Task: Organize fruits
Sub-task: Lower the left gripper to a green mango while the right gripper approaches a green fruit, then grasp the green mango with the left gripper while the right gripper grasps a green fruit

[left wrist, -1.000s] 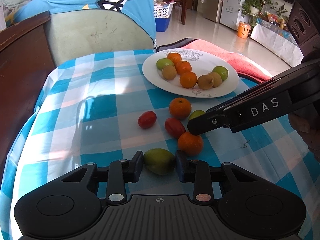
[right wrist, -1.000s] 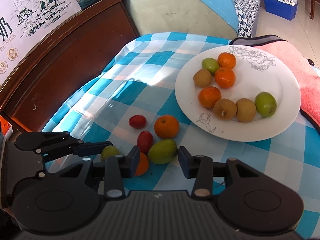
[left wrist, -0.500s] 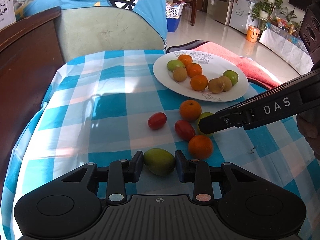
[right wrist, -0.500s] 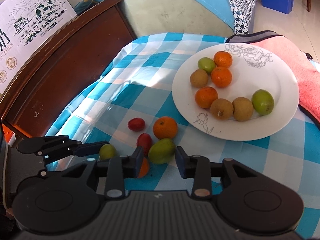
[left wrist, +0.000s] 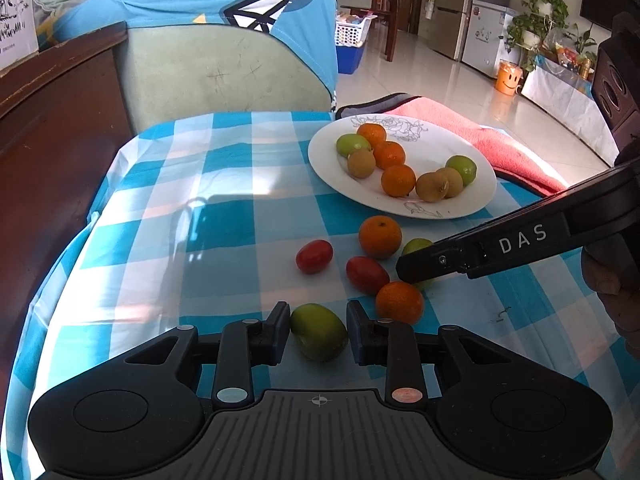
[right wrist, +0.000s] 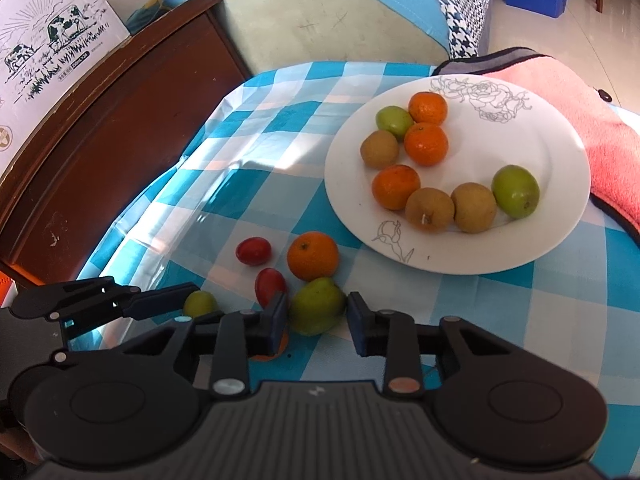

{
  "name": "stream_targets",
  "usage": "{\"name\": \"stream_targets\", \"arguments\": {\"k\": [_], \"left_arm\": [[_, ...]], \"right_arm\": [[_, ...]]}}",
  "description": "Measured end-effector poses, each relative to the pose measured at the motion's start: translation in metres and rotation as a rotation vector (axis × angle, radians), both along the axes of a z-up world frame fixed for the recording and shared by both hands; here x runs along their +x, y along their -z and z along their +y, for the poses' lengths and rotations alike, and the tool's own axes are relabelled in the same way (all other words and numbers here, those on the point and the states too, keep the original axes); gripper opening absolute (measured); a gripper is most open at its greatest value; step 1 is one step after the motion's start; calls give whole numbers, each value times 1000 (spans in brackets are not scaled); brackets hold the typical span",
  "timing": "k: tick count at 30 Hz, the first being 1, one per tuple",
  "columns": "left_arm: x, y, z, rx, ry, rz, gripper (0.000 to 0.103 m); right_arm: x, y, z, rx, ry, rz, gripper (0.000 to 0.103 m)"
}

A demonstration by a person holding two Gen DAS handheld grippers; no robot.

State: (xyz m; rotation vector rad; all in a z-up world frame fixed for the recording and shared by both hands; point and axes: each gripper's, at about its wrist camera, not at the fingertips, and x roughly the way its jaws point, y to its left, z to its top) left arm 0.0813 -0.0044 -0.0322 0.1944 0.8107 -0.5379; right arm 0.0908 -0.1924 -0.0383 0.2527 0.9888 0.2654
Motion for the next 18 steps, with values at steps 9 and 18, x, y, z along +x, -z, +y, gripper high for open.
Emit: {"name": "stream_targets", "arguments": {"k": [9, 18], "left_arm": [[1, 1, -3, 5, 13, 8, 27], [4, 10, -4, 15, -6, 18, 27]], "right_arm": [[-4, -5, 0, -69, -21, -5, 32], [-3, -1, 2, -64, -19, 1, 31]]}}
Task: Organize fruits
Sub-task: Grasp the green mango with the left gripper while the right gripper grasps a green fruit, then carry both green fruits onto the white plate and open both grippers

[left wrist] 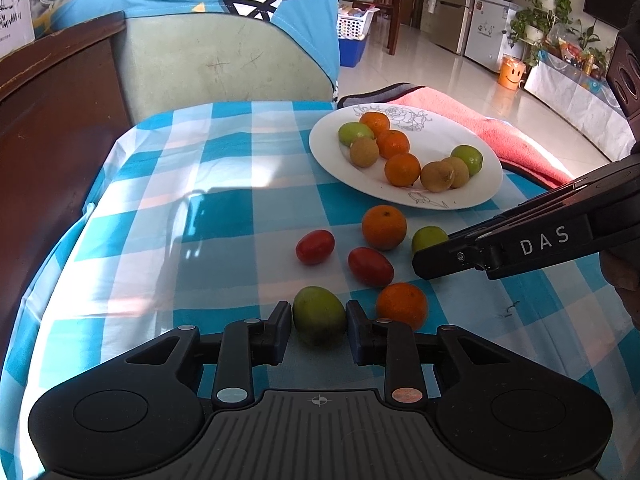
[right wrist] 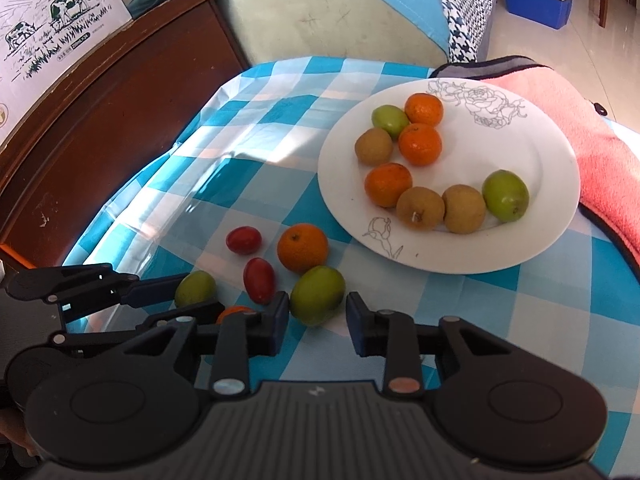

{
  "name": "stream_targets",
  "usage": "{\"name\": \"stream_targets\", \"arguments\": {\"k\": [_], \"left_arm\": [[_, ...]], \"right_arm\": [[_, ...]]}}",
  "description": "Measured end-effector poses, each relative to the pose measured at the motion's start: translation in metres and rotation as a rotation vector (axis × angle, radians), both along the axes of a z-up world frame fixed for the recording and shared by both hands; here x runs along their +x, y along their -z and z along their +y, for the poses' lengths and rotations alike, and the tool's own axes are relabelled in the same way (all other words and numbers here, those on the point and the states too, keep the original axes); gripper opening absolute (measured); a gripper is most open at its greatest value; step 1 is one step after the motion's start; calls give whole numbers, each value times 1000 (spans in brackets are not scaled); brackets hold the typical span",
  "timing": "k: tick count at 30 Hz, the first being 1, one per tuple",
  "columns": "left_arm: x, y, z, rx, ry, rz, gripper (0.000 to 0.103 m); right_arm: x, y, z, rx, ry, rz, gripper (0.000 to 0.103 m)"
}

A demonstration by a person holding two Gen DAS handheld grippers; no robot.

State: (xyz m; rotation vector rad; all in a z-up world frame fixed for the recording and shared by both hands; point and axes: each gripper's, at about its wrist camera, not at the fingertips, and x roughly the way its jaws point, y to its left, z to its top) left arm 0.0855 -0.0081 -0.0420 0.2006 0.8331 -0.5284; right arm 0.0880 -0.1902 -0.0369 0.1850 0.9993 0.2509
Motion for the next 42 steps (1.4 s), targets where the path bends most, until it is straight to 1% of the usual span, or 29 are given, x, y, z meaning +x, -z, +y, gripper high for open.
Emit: {"name": "stream_targets", "arguments": {"k": [3, 6, 10, 15, 19, 22, 25, 29, 32, 35, 37, 42], "left_arm": [[1, -2, 1, -20, -15, -2, 26], [0, -7, 1, -25, -25, -27, 25], [3, -14, 0, -26, -42, -31, 25], [2, -29, -9, -21, -26, -60, 25], [2, -45, -18, -43, -9, -101, 25], [5, -55, -24, -70, 2, -121, 25], [9, -63, -31, -79, 11, -145, 26], [19, -67, -38, -100, 12, -137, 26], [26, -68, -45, -98, 19, -141, 26], [34, -69, -51, -113, 23, -132, 26], [42, -68, -57, -123, 28, -126, 26], [53, -64, -73, -131, 46, -117, 26]], "right_arm": [[0, 0, -1, 8, 2, 0, 30], [-1, -1, -3, 9, 2, -2, 30], [-3, -8, -3, 11, -6, -20, 30], [-7, -28, -10, 9, -21, -74, 30], [-10, -46, -19, -6, -25, -127, 30], [-9, -60, -31, -18, -6, -159, 30], [-6, -68, -43, -29, 16, -180, 30], [0, -74, -59, -47, 47, -191, 30], [8, -78, -73, -61, 76, -199, 30], [15, -80, -87, -54, 119, -201, 30], [19, -78, -95, -37, 142, -189, 30], [25, -71, -105, -43, 162, -168, 30]]}}
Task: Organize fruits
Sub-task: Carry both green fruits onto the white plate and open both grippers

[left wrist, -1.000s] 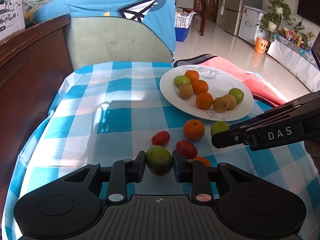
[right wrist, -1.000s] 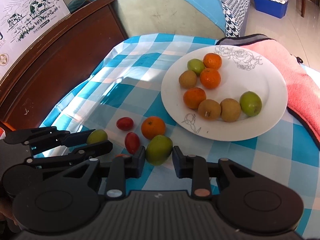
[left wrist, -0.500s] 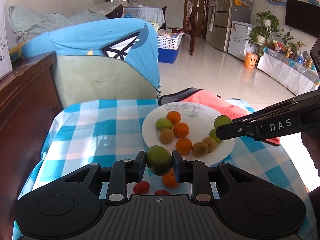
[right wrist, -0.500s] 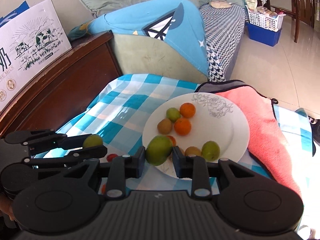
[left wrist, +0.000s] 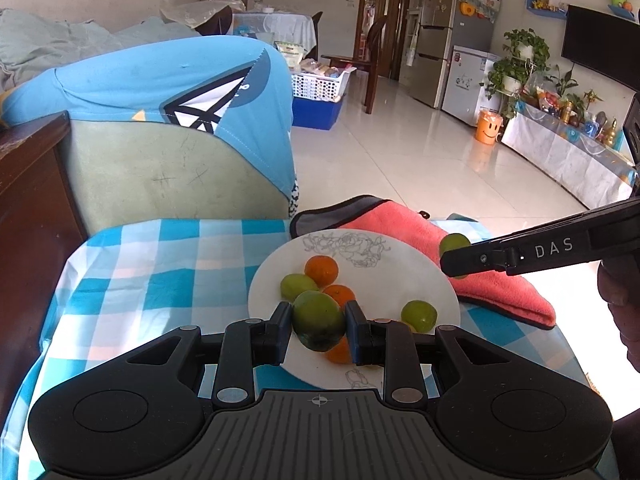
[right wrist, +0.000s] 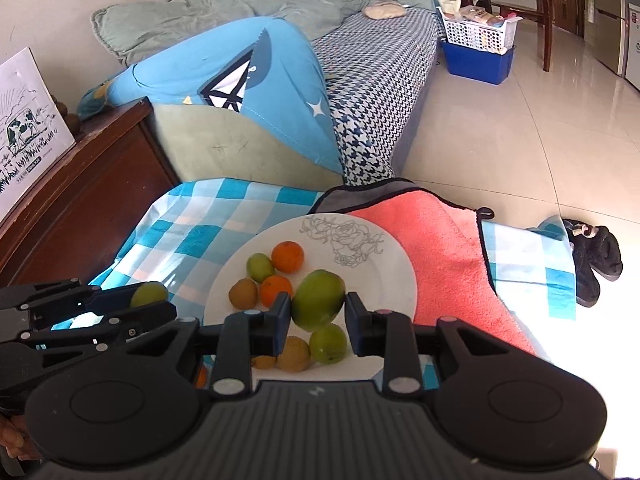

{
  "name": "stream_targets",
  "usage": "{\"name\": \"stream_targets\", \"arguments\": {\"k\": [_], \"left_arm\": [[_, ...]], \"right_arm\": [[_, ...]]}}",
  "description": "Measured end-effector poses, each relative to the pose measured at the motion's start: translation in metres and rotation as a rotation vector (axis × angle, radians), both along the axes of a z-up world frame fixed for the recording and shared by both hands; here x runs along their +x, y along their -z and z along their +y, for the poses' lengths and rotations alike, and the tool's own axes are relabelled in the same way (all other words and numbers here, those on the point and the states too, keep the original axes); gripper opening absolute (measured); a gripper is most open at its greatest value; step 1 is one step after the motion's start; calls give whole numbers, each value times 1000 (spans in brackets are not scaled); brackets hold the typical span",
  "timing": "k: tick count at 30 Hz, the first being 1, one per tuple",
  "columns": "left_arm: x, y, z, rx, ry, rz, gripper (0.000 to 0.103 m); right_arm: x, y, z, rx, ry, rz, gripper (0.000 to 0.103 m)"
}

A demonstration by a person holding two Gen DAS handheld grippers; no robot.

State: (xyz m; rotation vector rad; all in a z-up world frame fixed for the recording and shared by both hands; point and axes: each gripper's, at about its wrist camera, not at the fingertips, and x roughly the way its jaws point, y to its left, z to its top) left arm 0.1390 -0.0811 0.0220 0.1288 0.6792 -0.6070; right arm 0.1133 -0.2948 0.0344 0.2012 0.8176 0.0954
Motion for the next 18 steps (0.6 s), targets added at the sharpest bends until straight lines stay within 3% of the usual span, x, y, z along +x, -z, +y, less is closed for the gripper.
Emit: {"name": "stream_targets", "arguments": {"k": [18], "left_arm": [[26, 24, -36, -22, 34, 39, 26]], "right_arm": [[21, 26, -4, 13, 19, 72, 30]]}}
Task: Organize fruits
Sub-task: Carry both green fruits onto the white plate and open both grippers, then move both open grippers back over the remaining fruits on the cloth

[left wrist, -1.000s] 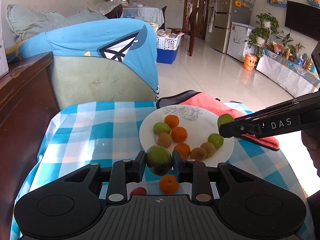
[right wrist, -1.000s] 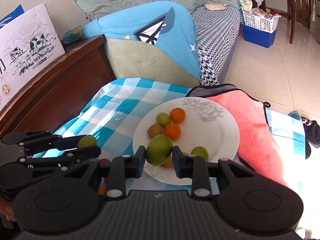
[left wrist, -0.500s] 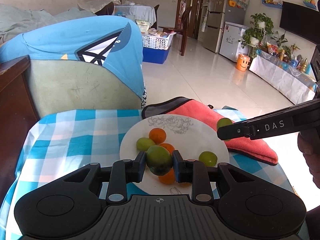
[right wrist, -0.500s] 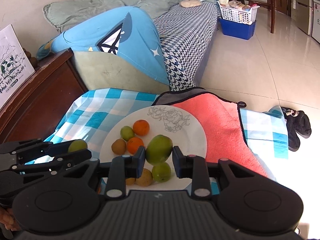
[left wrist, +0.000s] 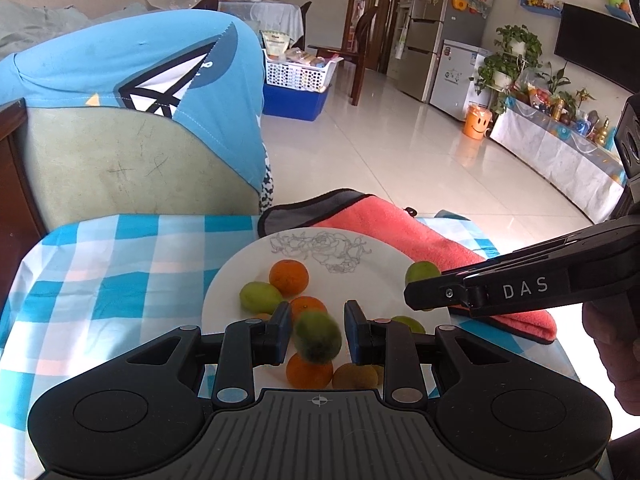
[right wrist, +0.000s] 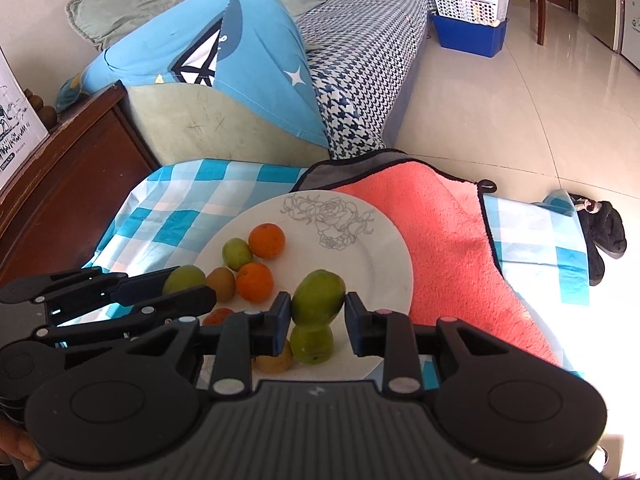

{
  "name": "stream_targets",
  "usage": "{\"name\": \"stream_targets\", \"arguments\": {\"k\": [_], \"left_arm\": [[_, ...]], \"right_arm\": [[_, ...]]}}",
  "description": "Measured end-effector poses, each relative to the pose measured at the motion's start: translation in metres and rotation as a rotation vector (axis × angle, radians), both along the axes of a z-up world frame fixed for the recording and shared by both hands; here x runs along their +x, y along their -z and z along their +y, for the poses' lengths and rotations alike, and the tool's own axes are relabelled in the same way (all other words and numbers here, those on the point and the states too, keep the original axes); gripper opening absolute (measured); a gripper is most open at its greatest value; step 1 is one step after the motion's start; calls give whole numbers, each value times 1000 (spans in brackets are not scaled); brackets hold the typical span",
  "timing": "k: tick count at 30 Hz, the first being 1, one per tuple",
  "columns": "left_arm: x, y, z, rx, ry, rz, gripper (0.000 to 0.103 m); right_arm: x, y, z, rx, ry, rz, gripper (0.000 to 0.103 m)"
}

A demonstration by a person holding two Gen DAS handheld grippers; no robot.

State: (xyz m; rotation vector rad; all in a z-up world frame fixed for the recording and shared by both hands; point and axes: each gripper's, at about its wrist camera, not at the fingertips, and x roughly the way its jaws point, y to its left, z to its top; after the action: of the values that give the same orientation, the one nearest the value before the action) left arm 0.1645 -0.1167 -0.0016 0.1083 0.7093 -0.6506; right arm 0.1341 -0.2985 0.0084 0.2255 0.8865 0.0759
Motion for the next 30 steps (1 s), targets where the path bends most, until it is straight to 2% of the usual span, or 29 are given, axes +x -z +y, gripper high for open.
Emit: {"name": "stream_targets", "arguments": {"k": [12, 16, 22, 30], "left_arm": [[-2, -5, 2, -17, -28, -6, 28], [-7, -14, 10, 6, -58, -21, 37], [-19, -26, 30, 48, -84, -20, 45], [-42, -30, 72, 85, -164, 1, 45]], "right_arm": [[4, 4, -4, 65, 17, 5, 32], [3, -1, -4, 78, 18, -6, 32], [-3, -8, 2, 90, -3, -26, 34], [-24, -17, 20, 88, -41, -55, 36]]}}
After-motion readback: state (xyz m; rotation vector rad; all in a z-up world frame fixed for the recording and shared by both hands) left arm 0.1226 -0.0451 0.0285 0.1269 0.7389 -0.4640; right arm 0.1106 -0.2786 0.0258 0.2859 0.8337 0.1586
